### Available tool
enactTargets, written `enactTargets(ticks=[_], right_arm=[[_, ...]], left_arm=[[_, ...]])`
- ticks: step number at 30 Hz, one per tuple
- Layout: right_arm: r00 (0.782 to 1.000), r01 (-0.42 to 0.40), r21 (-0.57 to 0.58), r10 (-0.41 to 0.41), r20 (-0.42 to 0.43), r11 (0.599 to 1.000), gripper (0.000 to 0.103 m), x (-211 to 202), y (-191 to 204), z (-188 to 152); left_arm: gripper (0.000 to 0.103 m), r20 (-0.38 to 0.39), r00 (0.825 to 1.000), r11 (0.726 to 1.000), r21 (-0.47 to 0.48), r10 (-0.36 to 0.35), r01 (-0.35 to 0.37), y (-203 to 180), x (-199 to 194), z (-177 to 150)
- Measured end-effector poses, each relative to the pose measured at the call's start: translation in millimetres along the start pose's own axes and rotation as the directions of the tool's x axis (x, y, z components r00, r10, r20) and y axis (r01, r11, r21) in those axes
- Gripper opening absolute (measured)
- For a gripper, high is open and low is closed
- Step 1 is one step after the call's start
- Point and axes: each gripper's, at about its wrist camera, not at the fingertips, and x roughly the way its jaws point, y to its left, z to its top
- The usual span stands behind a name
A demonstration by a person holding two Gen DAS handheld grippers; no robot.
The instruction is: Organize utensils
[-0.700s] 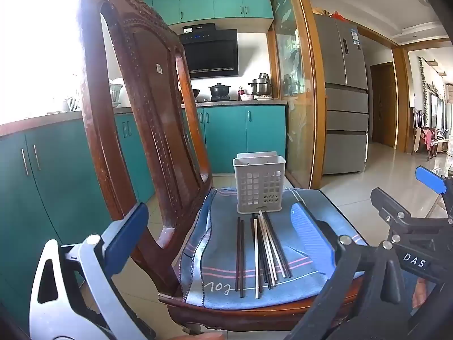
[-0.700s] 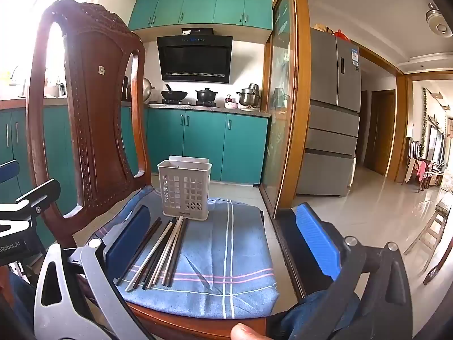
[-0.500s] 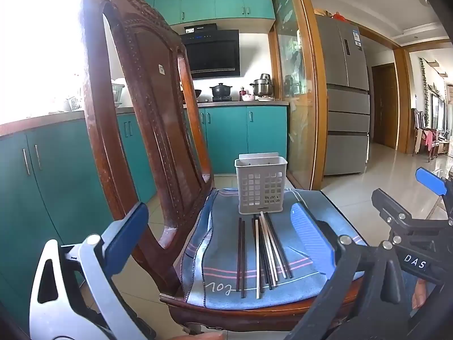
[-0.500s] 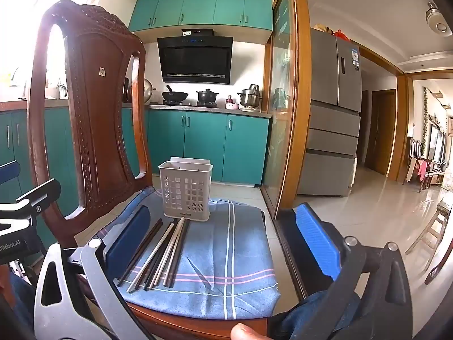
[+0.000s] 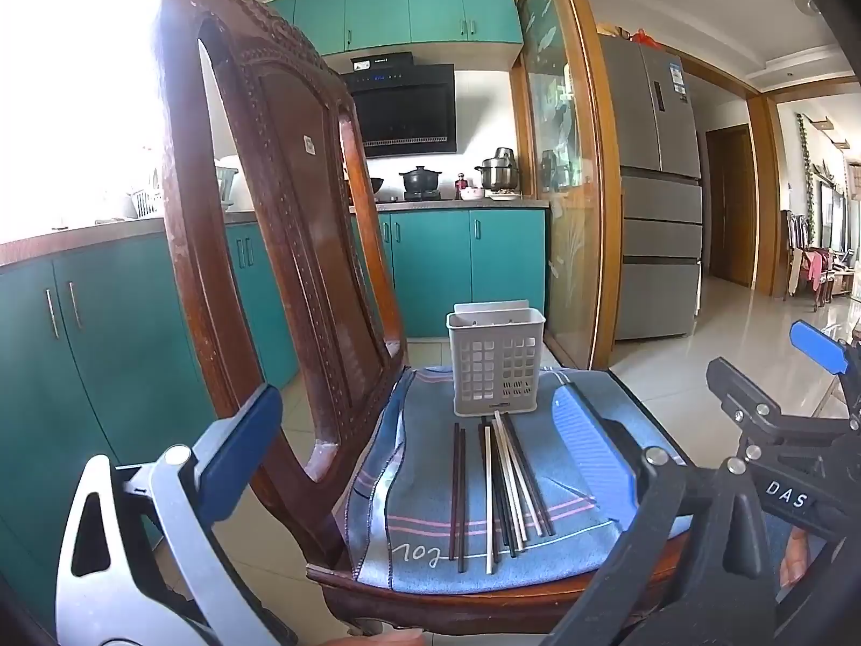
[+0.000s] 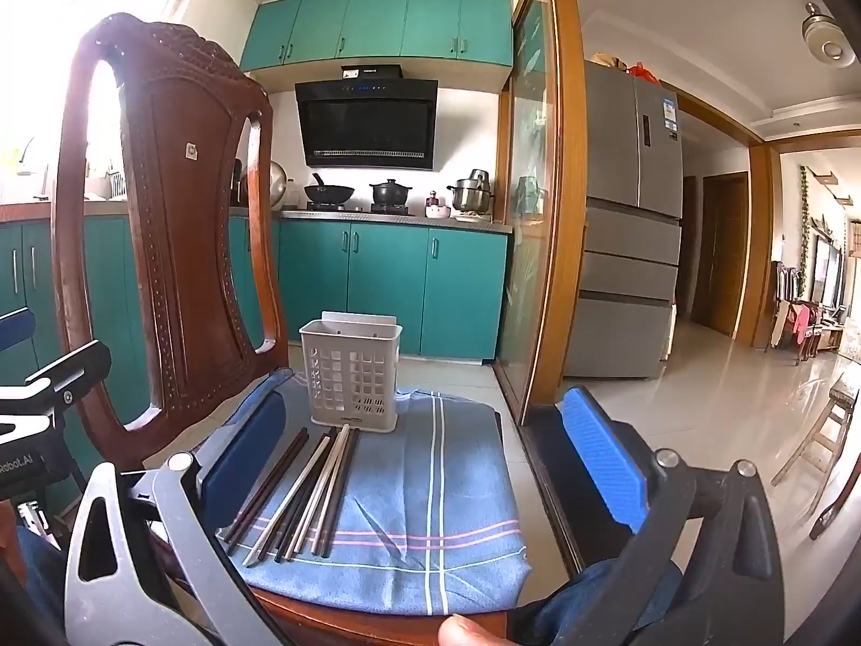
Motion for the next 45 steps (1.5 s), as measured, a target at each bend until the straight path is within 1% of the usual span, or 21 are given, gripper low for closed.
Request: enactTargets(ticks=[17,19,45], right_arm=[[1.0,0.0,0.002,0.0,0.006,1.0,0.101,0.3,-1.2,1.1],[1.0,0.002,0.003,-0.002,0.007,1.0,0.101,0.2,-1.9,0.8],[1.0,0.002,0.003,-0.002,0.006,1.0,0.101,-0.3,-3.3,1.6]], left_arm=[[0.1,0.002,1.0,1.0,0.004,0.0,0.0,3.6,-3.1,4.8],[0.1,0.002,1.0,1.0,0.005,0.0,0.0,-1.6,0.2,3.8],[0.1,0.001,1.0,1.0,0.008,0.0,0.0,-3.8,-0.3,3.9]])
